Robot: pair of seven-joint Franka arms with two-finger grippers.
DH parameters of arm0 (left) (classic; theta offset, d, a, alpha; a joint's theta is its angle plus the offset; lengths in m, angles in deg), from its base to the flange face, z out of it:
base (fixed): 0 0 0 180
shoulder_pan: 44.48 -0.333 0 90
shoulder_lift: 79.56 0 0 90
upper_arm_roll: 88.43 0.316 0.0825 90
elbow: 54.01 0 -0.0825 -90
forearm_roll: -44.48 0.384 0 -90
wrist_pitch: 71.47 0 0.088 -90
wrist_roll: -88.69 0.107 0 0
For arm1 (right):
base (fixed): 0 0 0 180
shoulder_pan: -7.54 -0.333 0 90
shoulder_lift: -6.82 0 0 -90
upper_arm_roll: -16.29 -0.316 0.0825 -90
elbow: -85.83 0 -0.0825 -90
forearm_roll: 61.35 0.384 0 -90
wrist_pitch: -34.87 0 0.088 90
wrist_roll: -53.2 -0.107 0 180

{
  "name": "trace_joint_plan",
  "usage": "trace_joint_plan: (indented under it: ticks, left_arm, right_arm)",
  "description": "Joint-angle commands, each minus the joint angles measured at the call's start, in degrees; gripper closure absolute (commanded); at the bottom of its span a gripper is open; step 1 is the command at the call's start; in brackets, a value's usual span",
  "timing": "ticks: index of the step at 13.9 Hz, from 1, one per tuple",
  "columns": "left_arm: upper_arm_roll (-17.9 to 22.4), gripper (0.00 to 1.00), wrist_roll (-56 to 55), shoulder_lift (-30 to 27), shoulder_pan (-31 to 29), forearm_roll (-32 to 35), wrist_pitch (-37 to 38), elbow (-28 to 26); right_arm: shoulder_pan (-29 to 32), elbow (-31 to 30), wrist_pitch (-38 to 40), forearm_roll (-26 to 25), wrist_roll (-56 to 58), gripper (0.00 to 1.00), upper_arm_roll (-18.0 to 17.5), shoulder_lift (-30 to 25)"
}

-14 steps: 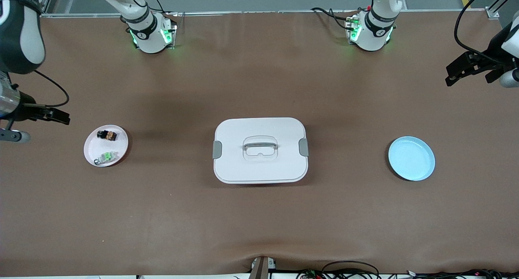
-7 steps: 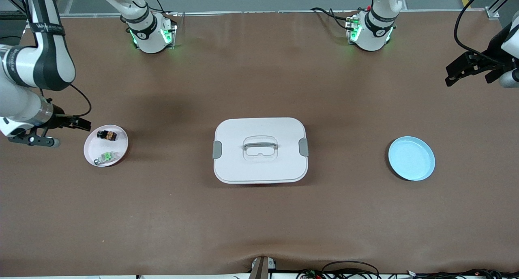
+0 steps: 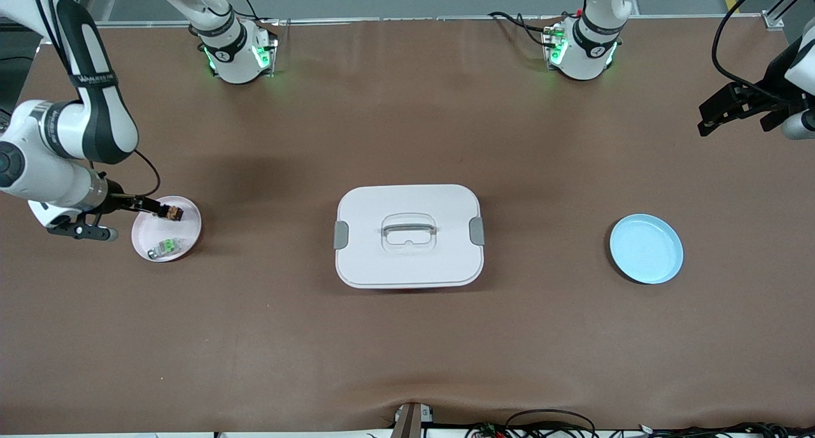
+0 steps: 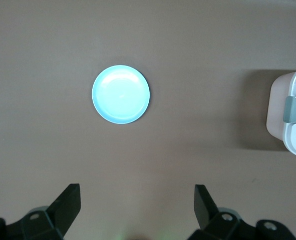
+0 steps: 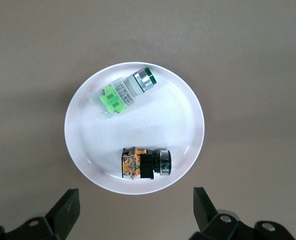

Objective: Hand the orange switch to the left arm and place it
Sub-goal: 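Move the right gripper over the white plate toward the black switch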

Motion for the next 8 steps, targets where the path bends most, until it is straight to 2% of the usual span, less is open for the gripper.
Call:
trace_joint_plan:
  ticks: [1,8]
  left_arm:
    - [-0.3,0.0,0.9,0.2,-0.4,0.4,1.0,0.6]
    - [0.0,0.0,0.9,0.1,-0.5,0.4,1.0,0.5]
  right_arm:
    - [1.2,0.3,-1.7,-0.8,0.4,0.0,-0.6,2.8]
    - [2.2,0.0,-1.5,-0.9,2.2,0.0,-0.5,5.8]
